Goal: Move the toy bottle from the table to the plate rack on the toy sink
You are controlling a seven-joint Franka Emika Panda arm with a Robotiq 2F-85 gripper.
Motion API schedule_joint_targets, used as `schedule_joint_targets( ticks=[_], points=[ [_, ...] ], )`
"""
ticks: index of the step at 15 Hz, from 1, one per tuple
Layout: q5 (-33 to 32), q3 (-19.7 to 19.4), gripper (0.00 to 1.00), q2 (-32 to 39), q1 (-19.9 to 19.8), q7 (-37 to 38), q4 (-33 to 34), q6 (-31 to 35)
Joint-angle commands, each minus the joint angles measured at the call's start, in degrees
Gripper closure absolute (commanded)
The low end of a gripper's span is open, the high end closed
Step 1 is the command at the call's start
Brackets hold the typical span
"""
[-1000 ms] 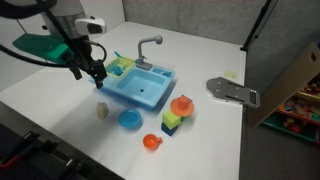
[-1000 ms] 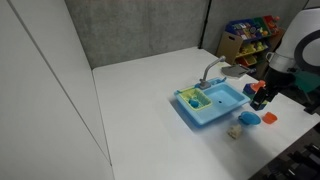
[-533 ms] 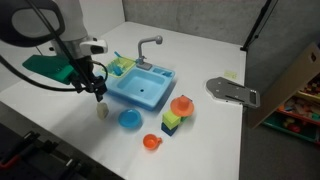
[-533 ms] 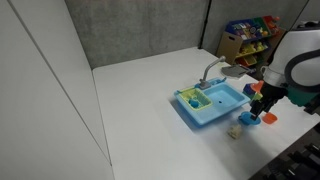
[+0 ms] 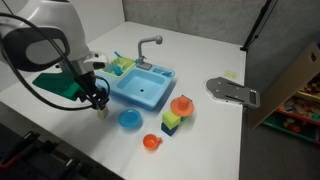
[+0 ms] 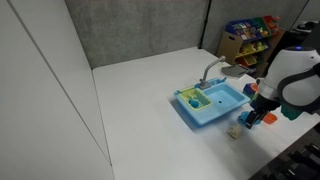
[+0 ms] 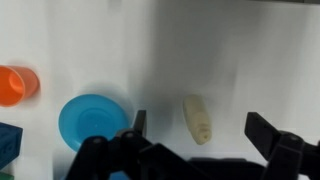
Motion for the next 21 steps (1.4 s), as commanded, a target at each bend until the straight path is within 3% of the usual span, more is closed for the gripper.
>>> schedule_joint_targets(
  ticks=[1,5,14,15,17,21],
  points=[
    [2.2,2.6,0.0,3.7,-2.1,-3.5,1.1,4.4],
    [2.0,4.9,0.0,7.3,-3.3,-4.0,2.2,7.6],
    [0.6,5.8,0.01,14.0,-3.8,-3.2,7.5,10.1],
    [0.6,5.8,0.26,14.3,-3.8,-3.2,7.8,10.0],
    [0.4,5.5,0.3,14.6,-3.5,-2.9,8.1,9.6],
    [0.5,5.1,0.65,13.1,-3.4,-2.3,7.4,8.2]
  ],
)
